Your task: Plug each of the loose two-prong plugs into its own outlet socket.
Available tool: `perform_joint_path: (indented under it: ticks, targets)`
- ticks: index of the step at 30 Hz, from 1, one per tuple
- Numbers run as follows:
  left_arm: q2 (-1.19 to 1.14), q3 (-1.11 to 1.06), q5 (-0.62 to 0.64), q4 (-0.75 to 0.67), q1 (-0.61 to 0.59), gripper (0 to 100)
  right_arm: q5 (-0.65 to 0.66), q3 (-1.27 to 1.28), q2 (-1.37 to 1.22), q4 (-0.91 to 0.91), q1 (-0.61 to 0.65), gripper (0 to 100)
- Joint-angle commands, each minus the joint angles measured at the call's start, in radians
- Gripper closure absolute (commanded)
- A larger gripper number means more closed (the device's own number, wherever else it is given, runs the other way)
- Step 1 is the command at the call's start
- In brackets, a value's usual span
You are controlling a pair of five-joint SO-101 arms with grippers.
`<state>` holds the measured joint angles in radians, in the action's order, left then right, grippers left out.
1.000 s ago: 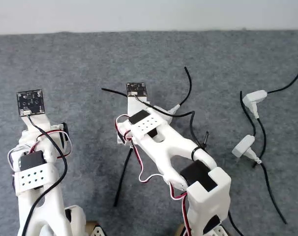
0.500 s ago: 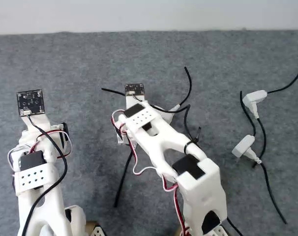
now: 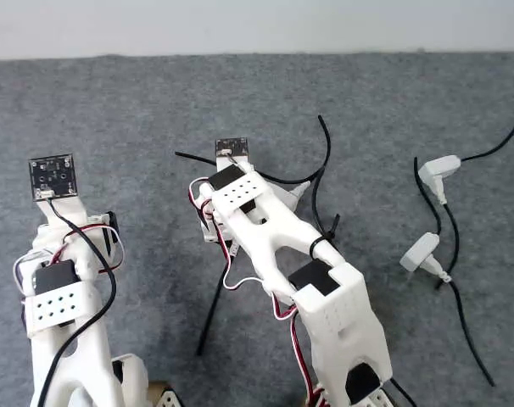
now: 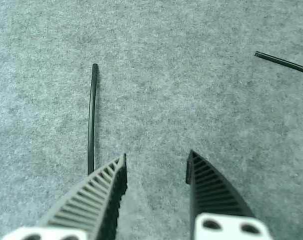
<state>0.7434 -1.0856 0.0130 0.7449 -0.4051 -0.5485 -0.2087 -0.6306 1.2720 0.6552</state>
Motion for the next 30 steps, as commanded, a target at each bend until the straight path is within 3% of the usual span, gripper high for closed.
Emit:
perform_joint_path:
  ticks: [1,30]
  targets:
    - [0.006,0.008,0.005,-0.021,-0.006,81,-0.005,-0.046,-0.027,-0.056,0.01,84.7]
    - [0.006,-0.008,0.005,-0.051,0.0,81,-0.003,-0.074,-0.05,-0.096,0.031,87.4]
